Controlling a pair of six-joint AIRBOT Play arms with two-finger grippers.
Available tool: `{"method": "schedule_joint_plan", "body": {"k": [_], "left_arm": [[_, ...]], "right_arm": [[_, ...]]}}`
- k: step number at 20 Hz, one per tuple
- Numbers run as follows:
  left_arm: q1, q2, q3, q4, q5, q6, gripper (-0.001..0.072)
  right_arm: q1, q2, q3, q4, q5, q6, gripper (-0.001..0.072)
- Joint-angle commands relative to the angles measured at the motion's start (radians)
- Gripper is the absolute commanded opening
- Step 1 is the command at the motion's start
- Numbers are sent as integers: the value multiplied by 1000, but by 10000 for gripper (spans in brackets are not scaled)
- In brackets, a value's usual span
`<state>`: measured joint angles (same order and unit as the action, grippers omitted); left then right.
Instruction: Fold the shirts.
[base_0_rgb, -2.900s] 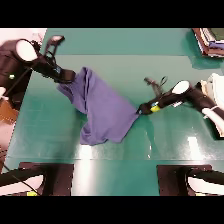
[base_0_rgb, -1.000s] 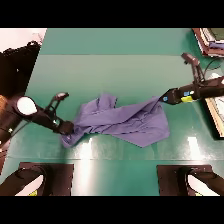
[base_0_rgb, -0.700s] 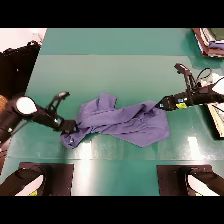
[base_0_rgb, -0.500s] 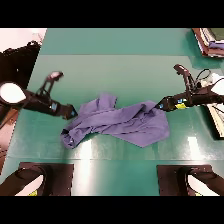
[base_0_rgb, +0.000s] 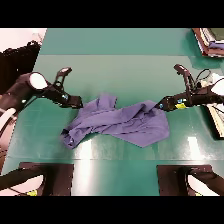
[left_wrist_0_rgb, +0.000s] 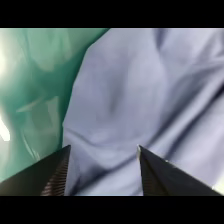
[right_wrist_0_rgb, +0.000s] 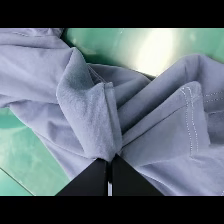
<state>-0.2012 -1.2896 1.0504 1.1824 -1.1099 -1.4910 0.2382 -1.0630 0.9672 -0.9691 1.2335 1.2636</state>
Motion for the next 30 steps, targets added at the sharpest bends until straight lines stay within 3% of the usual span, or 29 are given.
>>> {"method": "schedule_joint_plan", "body": {"k": [1,6,7,8,9,15,23,27,30], "left_arm": [[0,-105,4,-39,10,-2,492],[0,-107,4,-40,0,-2,490],[0,-107,4,-40,-1,-2,406],[0,-106,4,-40,-4,-2,189],[0,-106,4,-39,-7,0,34],[0,38,150,78,-96,-5,25],[0,461,698,188,-93,-6,25],[0,497,968,187,-83,-37,25],[0,497,1081,187,13,-39,24]], "right_arm": [[1,1,-1,0,-1,0,14],[1,1,-1,0,-4,0,14],[1,1,-1,0,-4,0,14],[1,1,-1,0,-4,0,14],[1,1,-1,0,-3,0,14],[1,63,98,-84,-16,1,14],[1,101,687,-213,-9,0,14],[1,102,932,-272,1,1,14],[1,101,1066,-318,16,5,13]]}}
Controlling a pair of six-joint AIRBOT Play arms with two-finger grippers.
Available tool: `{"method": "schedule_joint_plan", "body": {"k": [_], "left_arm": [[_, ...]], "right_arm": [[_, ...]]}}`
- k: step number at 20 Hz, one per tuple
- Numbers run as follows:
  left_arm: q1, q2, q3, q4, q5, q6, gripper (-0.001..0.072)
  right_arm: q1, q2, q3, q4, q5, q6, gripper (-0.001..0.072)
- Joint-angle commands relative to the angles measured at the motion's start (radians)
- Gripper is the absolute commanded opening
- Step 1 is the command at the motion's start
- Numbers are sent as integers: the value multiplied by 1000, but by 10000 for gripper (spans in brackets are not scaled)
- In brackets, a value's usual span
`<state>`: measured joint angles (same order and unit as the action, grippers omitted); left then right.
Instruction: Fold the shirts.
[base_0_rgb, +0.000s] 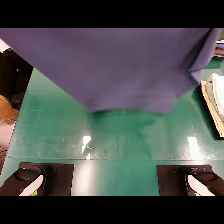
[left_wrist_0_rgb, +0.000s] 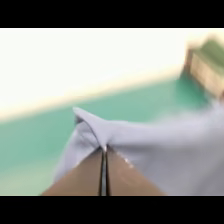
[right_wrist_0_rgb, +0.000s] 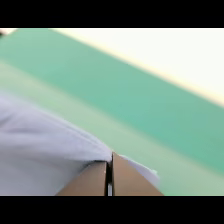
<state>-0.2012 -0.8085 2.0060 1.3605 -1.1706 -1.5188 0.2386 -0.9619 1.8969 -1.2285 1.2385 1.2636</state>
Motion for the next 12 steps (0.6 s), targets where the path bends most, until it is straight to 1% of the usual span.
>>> {"method": "schedule_joint_plan", "body": {"k": [1,5,6,8,10,12], "left_arm": [[0,16,139,1,115,-11,24],[0,13,142,-33,230,-10,23],[0,11,139,-32,261,-8,24],[0,-3,139,-5,296,12,24],[0,-40,135,101,266,7,23],[0,-107,90,207,189,-2,23]], "right_arm": [[0,-1,173,-59,11,5,13],[0,5,243,-60,-22,5,13],[0,19,220,-67,-48,5,13],[0,53,139,-113,-107,37,12],[0,61,87,-180,-116,104,12],[0,4,105,-208,-41,152,12]]}}
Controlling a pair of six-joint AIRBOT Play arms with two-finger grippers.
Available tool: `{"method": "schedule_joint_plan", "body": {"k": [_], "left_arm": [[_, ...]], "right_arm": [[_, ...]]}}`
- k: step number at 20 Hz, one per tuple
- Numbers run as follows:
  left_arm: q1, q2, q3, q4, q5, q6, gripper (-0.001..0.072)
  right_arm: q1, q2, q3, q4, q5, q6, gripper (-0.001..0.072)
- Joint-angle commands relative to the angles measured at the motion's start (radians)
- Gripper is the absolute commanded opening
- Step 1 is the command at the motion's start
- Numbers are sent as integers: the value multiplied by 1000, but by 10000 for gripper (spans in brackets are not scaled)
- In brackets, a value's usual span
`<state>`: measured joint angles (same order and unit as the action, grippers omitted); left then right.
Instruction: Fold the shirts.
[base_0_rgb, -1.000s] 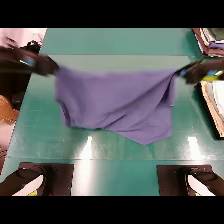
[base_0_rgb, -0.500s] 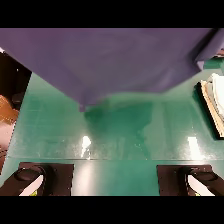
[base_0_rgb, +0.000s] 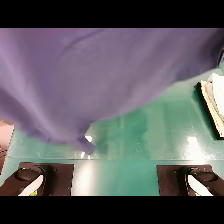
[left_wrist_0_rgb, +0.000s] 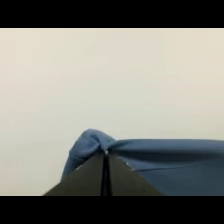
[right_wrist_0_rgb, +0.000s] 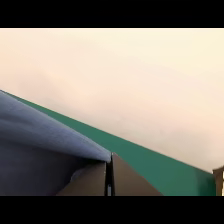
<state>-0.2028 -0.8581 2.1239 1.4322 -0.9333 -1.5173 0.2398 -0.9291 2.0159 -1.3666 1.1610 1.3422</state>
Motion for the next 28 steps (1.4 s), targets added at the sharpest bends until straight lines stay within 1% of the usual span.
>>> {"method": "schedule_joint_plan", "body": {"k": [1,3,4,6,8,11,13,15,18,19,20,21,22,23,26,28], "left_arm": [[1,-103,-71,168,-87,-5,24],[1,-208,-164,183,-155,-6,24],[1,-273,-199,181,-192,-7,24],[1,-431,-251,157,-266,-12,24],[1,-583,-270,135,-309,-12,25],[1,-786,-272,131,-304,-12,26],[1,-874,-272,133,-277,-12,26],[1,-926,-272,138,-228,-12,26],[1,-949,-272,142,-167,-12,33],[1,-948,-271,142,-153,-14,271],[2,-948,-270,143,-151,-25,466],[8,-948,-269,142,-163,-24,471],[16,-946,-269,142,-189,-24,471],[26,-941,-269,143,-225,-24,472],[99,-888,-269,143,-391,-23,471],[164,-832,-277,131,-491,-20,471]], "right_arm": [[-1,-82,21,-70,103,88,12],[-1,-212,79,-75,233,124,12],[-1,-275,76,-76,267,124,12],[-1,-381,0,-76,275,124,12],[-1,-496,-79,-76,276,124,12],[-1,-669,-153,-75,216,108,12],[-1,-766,-154,-75,165,97,14],[-1,-844,-133,-74,126,97,15],[-1,-928,-76,-65,123,97,15],[-1,-946,-59,-64,123,99,16],[-1,-956,-47,-60,122,108,17],[-2,-964,-34,-36,120,108,80],[-8,-966,-23,-11,122,108,293],[-19,-965,-8,14,133,108,393],[-71,-935,12,120,206,105,389],[-114,-854,-79,197,205,77,388]]}}
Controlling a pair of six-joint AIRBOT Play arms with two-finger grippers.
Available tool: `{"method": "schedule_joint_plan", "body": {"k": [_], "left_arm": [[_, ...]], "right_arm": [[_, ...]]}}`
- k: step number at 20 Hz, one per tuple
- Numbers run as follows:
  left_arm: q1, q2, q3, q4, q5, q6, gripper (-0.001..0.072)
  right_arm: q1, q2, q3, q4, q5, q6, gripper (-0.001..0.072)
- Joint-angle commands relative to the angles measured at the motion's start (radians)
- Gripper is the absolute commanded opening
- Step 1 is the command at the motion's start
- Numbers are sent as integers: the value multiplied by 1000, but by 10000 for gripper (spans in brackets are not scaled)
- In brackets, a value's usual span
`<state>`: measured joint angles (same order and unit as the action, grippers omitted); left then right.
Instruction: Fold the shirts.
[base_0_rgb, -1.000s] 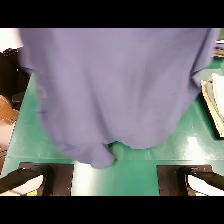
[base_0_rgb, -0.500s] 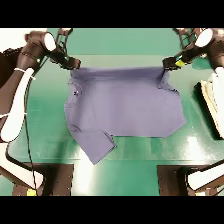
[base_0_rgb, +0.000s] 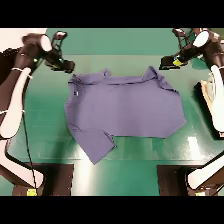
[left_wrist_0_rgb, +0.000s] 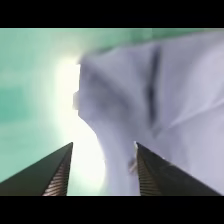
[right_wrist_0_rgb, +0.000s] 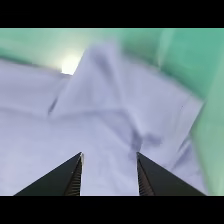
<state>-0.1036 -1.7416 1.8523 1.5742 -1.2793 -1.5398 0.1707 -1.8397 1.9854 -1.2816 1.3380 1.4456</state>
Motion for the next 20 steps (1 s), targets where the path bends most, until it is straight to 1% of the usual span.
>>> {"method": "schedule_joint_plan", "body": {"k": [1,3,6,7,12,13,16,20], "left_arm": [[91,77,-21,-11,-179,3,471],[129,156,-115,-14,-199,3,472],[141,306,-375,-30,-161,3,472],[140,354,-467,-68,-137,3,472],[140,578,-933,-389,35,3,472],[140,612,-1009,-432,59,3,473],[140,698,-1197,-488,112,2,473],[140,716,-1310,-594,196,3,472]], "right_arm": [[-67,101,-103,142,30,-44,388],[-103,198,-230,216,33,-92,388],[-133,343,-417,262,33,-137,388],[-135,384,-469,269,31,-145,387],[-135,572,-683,267,15,-158,388],[-135,606,-717,265,6,-158,388],[-135,706,-814,266,-31,-158,388],[-135,795,-883,265,-50,-158,388]]}}
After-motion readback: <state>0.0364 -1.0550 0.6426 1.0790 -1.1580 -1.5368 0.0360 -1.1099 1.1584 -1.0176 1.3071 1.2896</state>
